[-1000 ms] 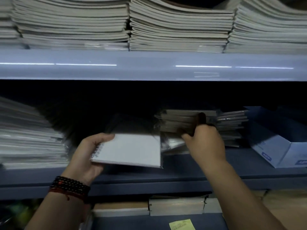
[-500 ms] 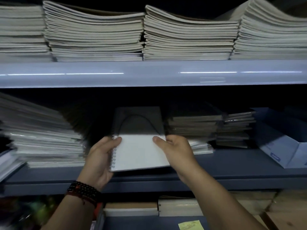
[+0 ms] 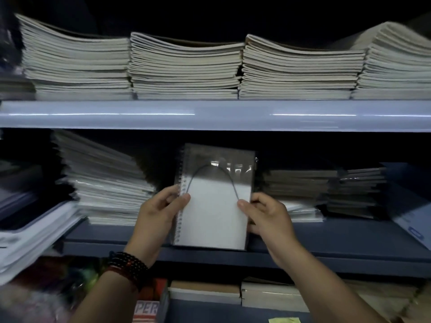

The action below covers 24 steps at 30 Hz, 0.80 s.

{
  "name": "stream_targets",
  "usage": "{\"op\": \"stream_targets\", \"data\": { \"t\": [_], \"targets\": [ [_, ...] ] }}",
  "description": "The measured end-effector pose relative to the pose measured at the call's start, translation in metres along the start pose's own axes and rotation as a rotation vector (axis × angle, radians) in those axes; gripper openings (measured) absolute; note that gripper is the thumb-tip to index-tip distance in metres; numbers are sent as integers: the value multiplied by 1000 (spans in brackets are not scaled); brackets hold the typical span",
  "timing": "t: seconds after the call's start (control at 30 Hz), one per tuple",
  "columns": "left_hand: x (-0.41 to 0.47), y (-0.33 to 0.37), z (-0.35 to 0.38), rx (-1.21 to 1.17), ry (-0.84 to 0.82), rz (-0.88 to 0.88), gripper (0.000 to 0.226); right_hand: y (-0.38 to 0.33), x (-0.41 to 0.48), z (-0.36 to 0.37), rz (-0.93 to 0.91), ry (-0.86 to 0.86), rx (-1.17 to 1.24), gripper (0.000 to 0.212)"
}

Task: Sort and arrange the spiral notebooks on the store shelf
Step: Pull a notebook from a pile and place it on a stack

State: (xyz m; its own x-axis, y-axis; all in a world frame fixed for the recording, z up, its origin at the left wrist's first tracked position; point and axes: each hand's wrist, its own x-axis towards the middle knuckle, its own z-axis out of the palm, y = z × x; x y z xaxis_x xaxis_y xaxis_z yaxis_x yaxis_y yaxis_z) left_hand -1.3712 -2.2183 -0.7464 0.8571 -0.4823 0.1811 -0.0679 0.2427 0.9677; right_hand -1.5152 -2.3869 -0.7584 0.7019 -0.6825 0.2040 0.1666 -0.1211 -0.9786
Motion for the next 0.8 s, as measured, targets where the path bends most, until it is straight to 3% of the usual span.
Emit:
{"op": "stream_targets", "data": {
  "t": [0.07,0.17,0.3,0.47,0.63,0.7,0.8],
  "targets": [
    [-6,8,-4,85,31,82,25,-6,-3,1,-67,3,-1,7],
    [-16,21,-8,128,2,157,13,-15,-7,0,-170,48,-18,4],
    [-29,31,-8,-91,-63,42,17,-25,-12,0,-239,61,42,22],
    [-32,41,-10,-380,-141,-157,36,-26,-17,0,-153,41,109,20],
    [-28,32,-13,-305,-112,-170,39,-25,-10,0,-17,62,187,19],
    [-24,27,-16,-311,-82,-150,48,-28,-10,-2,131,-7,275,18],
    [-18,21,-20,-384,-28,-160,63,-29,-13,-2,211,-178,147,33]
  ]
}}
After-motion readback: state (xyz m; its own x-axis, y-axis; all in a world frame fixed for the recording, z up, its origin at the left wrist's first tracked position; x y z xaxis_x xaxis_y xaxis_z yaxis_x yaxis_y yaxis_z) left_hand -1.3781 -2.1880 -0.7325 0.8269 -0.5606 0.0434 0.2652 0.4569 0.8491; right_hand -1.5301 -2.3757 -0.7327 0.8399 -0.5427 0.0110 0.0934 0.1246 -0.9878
